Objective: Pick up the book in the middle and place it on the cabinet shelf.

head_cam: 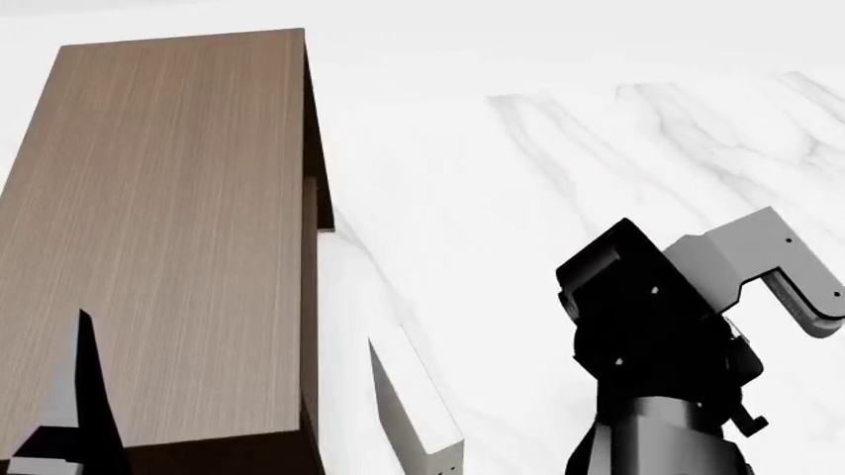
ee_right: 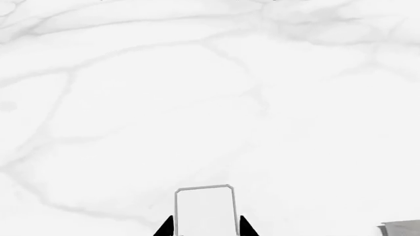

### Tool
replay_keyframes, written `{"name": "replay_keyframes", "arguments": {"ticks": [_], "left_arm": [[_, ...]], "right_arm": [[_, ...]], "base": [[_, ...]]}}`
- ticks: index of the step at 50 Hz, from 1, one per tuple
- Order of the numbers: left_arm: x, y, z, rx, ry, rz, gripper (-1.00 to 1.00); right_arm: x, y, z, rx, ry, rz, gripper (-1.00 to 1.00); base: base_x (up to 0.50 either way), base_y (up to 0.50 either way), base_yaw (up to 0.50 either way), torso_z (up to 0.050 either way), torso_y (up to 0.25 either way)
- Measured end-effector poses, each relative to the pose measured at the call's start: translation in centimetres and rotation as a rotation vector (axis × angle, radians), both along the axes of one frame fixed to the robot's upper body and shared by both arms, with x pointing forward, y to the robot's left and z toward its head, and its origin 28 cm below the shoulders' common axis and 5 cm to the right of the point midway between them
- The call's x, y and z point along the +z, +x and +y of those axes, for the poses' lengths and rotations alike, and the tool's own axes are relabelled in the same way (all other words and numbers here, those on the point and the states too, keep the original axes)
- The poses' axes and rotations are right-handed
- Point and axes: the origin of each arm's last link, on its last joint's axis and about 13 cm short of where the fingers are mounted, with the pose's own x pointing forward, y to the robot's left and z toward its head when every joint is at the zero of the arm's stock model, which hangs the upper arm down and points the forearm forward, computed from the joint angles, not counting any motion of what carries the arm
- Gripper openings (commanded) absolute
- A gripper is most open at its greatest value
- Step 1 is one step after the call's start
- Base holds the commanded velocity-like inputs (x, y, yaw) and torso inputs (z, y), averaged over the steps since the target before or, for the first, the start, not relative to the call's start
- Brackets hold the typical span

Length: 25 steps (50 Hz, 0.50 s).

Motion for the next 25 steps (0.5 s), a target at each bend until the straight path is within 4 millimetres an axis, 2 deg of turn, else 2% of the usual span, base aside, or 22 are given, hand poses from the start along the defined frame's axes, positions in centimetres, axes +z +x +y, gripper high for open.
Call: {"name": "replay_keyframes", "arguments": {"ticks": [12,18,25], "left_arm": [[0.1,0.0,0.0,0.003,-0.002,-0.002,1.00],[0.1,0.0,0.1,0.004,-0.003,-0.002,1.00],[0.1,0.0,0.1,0.004,-0.003,-0.002,1.00]], "right_arm": [[-0.3,-0.1,0.1,0.017,-0.032,-0.005,-1.00],[0.6,-0.1,0.1,0.020,-0.035,-0.135,-1.00],[3.0,0.1,0.4,0.031,-0.046,-0.352,-1.00]], "base": [[0.00,0.00,0.00,0.000,0.000],[0.00,0.00,0.00,0.000,0.000],[0.00,0.00,0.00,0.000,0.000]]}}
